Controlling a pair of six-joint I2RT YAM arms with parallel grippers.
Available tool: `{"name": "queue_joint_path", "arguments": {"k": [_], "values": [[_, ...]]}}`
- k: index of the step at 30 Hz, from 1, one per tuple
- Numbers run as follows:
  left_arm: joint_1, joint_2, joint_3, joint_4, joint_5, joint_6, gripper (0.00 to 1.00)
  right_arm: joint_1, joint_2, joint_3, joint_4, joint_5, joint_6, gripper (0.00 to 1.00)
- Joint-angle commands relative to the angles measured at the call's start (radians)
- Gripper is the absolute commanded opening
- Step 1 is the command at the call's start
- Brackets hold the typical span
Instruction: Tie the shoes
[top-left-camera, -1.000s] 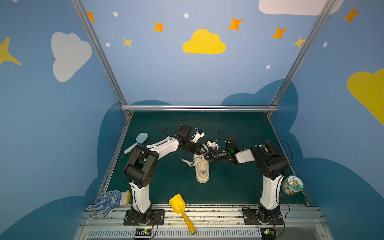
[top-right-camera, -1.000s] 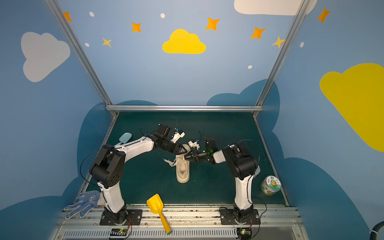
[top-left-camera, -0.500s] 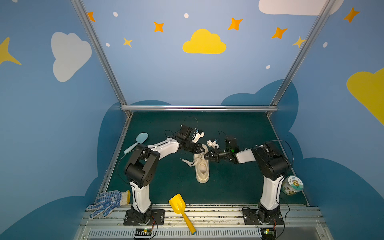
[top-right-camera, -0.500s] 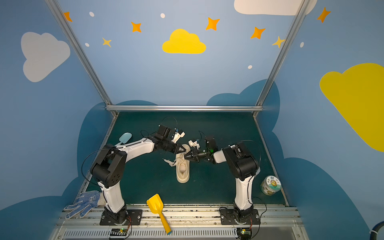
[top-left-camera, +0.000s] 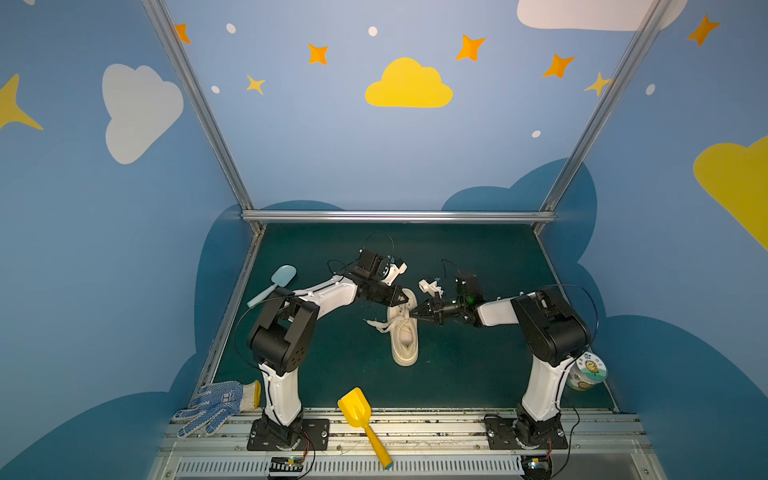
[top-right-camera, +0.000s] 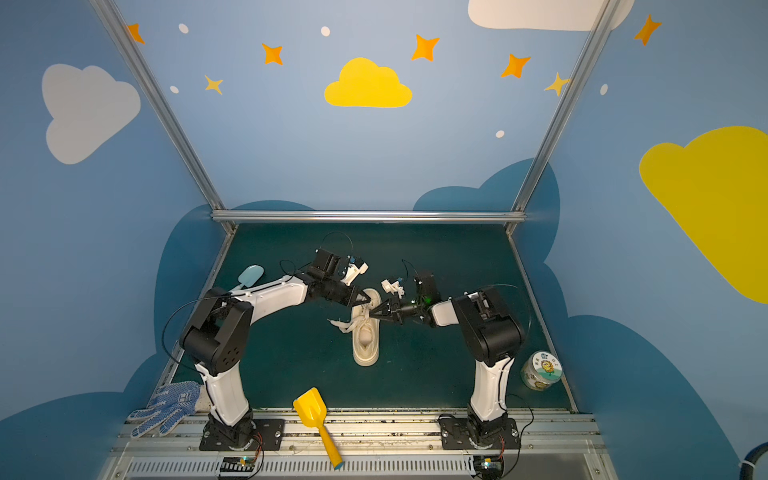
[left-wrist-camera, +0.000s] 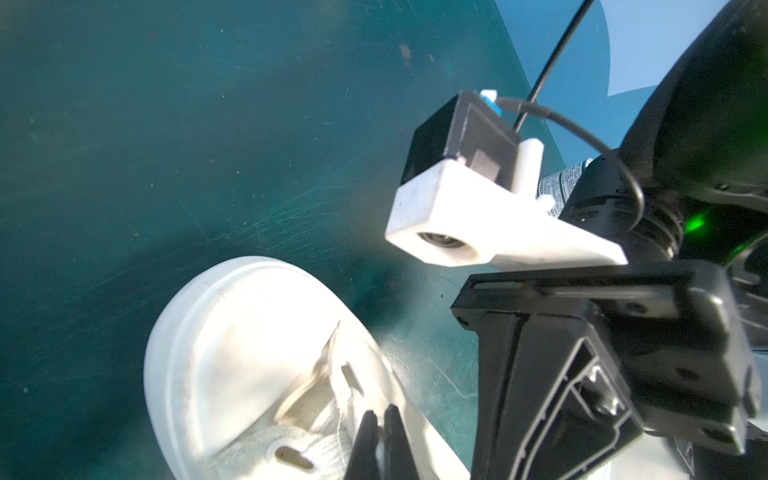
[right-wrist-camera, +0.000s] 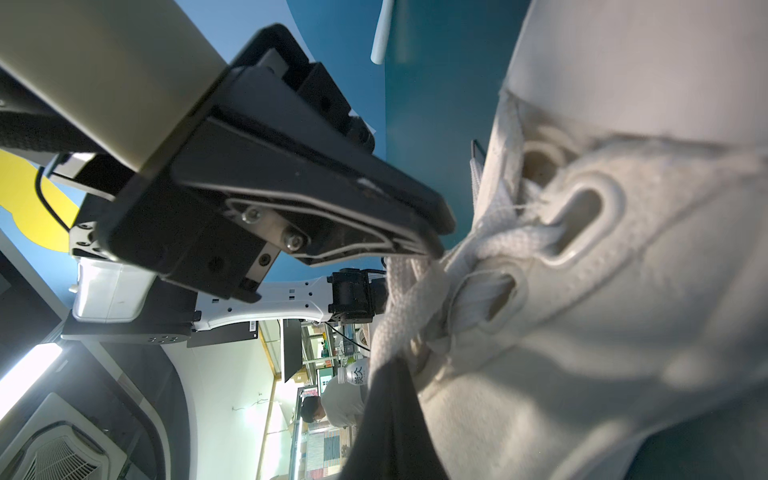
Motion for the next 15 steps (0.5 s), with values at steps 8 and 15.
{"name": "queue_joint_path", "arguments": {"k": [8, 15], "values": [[0.021, -0.041, 0.024, -0.053, -0.009, 0.038, 0.03, -0.032, -0.060, -0.043, -0.118, -0.011, -0.099, 0.00], [0.023, -0.042, 0.009, -0.025, 0.016, 0.019, 0.03, -0.044, -0.073, -0.044, -0.147, -0.019, -0.120, 0.00]]}}
